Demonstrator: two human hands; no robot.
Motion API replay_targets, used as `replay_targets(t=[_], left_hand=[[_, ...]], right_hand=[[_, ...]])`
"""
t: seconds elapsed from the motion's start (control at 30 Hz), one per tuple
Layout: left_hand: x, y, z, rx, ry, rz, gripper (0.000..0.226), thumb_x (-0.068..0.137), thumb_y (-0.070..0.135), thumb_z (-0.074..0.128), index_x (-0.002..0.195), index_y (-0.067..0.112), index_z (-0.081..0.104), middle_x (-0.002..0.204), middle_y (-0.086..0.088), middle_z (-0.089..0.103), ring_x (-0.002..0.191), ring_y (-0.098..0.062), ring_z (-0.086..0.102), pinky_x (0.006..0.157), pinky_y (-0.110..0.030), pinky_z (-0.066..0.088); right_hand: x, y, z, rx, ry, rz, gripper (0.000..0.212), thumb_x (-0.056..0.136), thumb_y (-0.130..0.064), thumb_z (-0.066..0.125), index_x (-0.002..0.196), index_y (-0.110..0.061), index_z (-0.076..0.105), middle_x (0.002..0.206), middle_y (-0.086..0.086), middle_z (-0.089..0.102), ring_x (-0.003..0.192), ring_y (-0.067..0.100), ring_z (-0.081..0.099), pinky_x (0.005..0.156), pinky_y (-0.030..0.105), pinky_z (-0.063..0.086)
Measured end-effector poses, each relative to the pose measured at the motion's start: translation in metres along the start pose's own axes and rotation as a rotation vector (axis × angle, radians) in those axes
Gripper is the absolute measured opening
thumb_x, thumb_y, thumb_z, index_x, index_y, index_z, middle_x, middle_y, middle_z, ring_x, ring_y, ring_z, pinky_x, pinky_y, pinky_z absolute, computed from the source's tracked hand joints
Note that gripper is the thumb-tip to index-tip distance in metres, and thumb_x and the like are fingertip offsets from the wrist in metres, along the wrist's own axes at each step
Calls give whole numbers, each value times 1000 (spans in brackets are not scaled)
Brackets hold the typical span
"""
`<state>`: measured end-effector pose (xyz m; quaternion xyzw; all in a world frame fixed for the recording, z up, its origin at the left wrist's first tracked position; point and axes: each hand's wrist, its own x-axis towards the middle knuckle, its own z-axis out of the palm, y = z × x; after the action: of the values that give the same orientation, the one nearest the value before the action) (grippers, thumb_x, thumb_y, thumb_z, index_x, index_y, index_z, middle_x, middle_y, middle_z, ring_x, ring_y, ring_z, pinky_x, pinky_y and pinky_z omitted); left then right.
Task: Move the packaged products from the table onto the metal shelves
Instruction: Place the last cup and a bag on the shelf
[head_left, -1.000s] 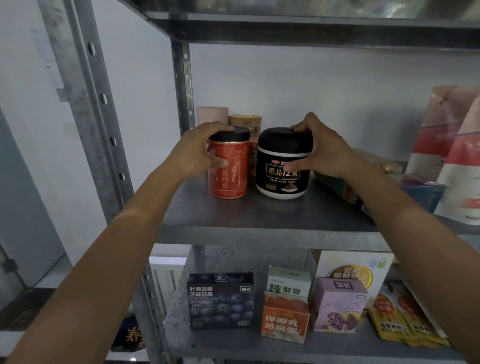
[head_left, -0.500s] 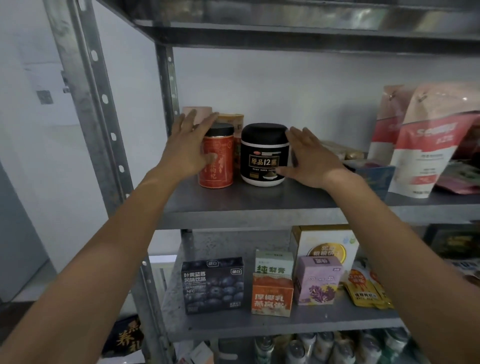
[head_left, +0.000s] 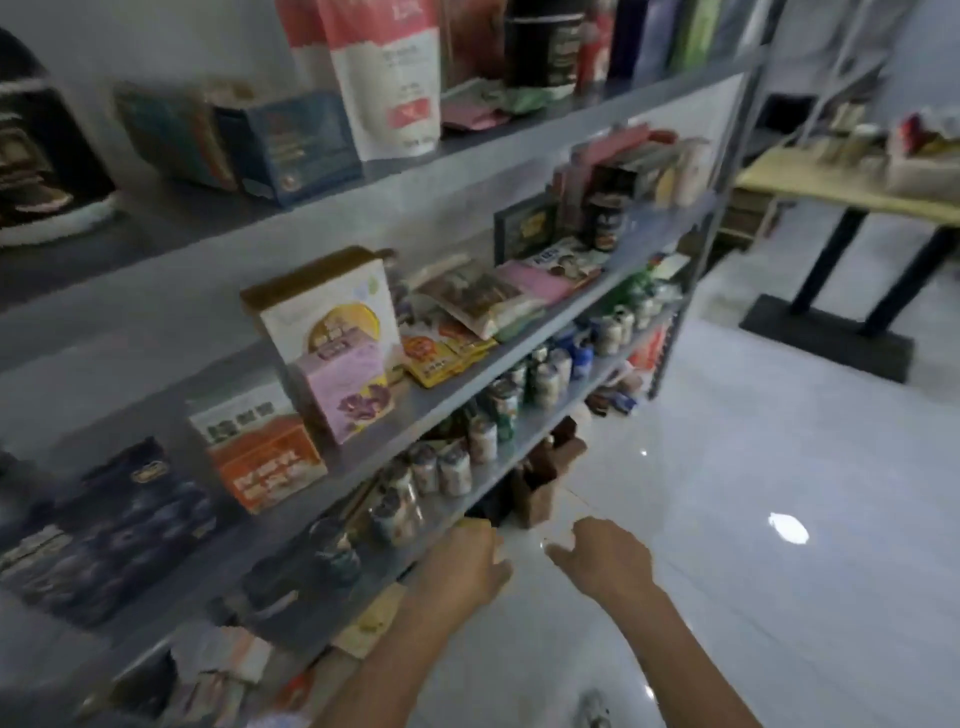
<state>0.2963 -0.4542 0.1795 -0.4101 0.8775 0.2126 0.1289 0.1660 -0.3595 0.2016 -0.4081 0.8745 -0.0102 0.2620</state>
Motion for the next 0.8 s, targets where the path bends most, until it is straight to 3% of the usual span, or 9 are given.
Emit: replay_targets(t=[0.17,0.37,0.6,0.8], left_hand=[[5,83,21,185,-69,259,44,99,43,42,134,18,48,132,-5,52,121,-25,47,93,-32,39],[17,177,50,299,-113,457,49,99,46,38,141,21,39,142,-2,44,133,-21,35,108,-34,30],[10,305,106,461,-209,727,55,99,52,33,145,21,35,146,-4,40,137,-22,31,107,-35,27],[-22,410,160,590,-282,1021,56,99,52,33,146,21,34,147,-7,39,138,-24,31,110,-38,28]], right_hand=[[-25,95,18,134,39,241,47,96,-54,40,122,-18,55,123,0,59,112,19,57,81,28,43],[-54,192,22,220,137,432,63,95,-64,28,127,-17,55,125,0,58,114,20,55,91,33,47],[-122,310,40,375,249,687,70,93,-67,19,125,-17,57,123,0,60,108,18,57,88,32,47],[-206,386,82,542,334,1038,68,93,-68,21,115,-19,62,117,1,62,104,22,60,84,33,48]])
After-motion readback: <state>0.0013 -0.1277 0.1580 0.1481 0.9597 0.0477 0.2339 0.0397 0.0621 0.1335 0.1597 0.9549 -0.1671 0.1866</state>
